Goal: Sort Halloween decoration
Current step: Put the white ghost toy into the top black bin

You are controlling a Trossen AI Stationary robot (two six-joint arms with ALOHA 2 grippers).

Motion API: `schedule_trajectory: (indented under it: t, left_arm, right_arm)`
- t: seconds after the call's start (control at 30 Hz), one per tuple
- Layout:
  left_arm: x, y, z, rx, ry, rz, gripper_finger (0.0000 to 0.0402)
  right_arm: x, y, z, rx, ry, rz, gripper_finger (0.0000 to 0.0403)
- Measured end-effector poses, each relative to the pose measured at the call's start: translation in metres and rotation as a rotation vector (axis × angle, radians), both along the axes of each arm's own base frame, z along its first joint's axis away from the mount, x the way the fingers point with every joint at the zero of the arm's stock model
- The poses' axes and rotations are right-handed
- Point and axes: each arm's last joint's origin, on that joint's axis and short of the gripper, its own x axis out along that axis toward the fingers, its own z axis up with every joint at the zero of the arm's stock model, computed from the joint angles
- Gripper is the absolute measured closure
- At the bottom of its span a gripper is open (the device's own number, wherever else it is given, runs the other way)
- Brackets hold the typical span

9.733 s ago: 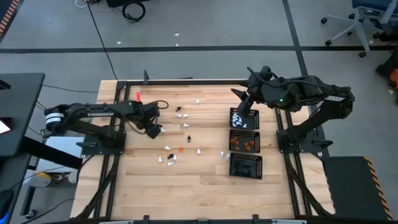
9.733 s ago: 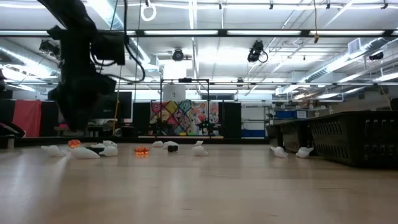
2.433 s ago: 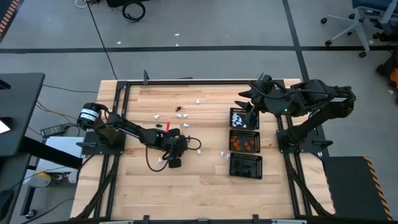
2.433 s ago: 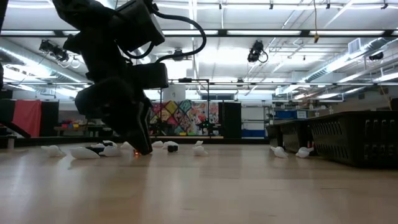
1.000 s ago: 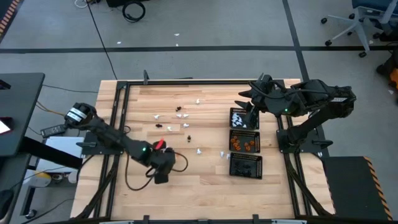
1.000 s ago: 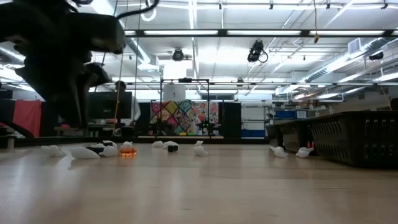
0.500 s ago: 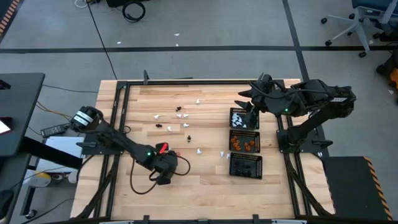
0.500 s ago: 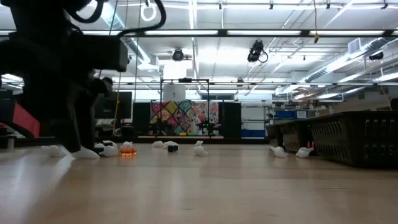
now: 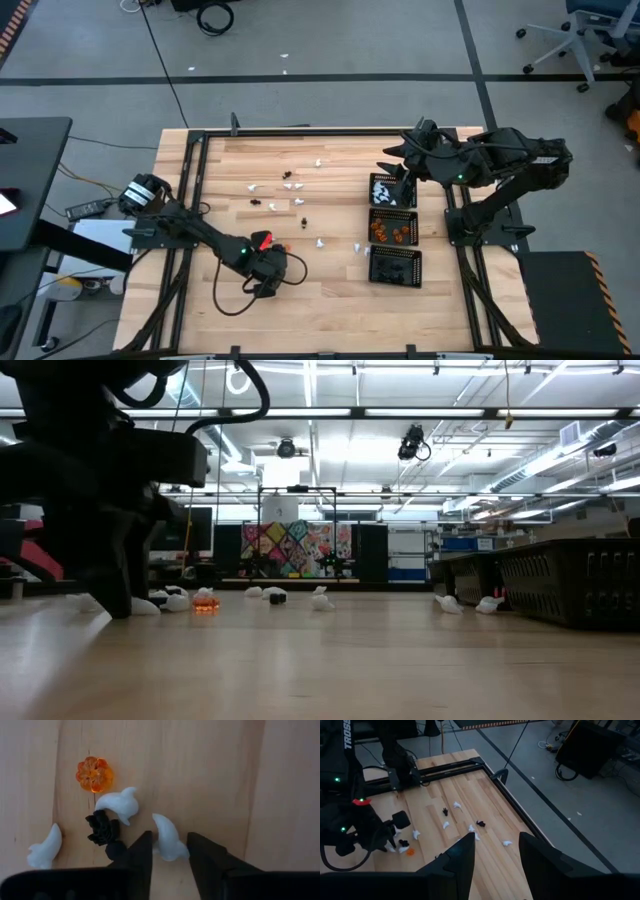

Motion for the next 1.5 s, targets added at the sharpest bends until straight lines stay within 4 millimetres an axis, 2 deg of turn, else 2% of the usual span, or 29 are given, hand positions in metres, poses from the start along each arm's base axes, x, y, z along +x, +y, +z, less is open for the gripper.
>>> schedule_trajectory:
  t: [0.13, 0.23, 0.77, 1.07, 1.27, 1.4, 1.5]
  left_arm:
    - [0.000, 0.000, 0.000, -0.008, 0.002, 0.012, 0.0347]
    - [0.000, 0.000, 0.001, -0.018, 0.001, 0.017, 0.0369]
    - [0.001, 0.005, 0.012, -0.041, -0.052, 0.041, 0.0368]
    - [0.019, 0.010, 0.018, -0.080, -0.199, 0.056, 0.0368]
    - [0.040, 0.030, 0.026, -0.138, -0.335, 0.136, 0.0368]
    - [0.055, 0.063, 0.028, -0.200, -0.389, 0.227, 0.0368]
    - [0.068, 0.088, 0.033, -0.185, -0.440, 0.257, 0.0368]
  right_arm:
    - [0.000, 0.000, 0.000, 0.000, 0.000, 0.000, 0.0245]
    - [0.000, 0.000, 0.000, 0.000, 0.000, 0.000, 0.0245]
    - [0.000, 0.000, 0.000, -0.006, 0.003, 0.004, 0.0245]
    - [0.000, 0.000, 0.000, -0.005, 0.003, 0.004, 0.0245]
    - [0.000, 0.000, 0.000, -0.006, 0.003, 0.004, 0.0245]
    - [0.001, 0.000, 0.001, -0.019, -0.001, 0.015, 0.0245]
    - [0.002, 0.000, 0.003, -0.030, -0.017, 0.024, 0.0245]
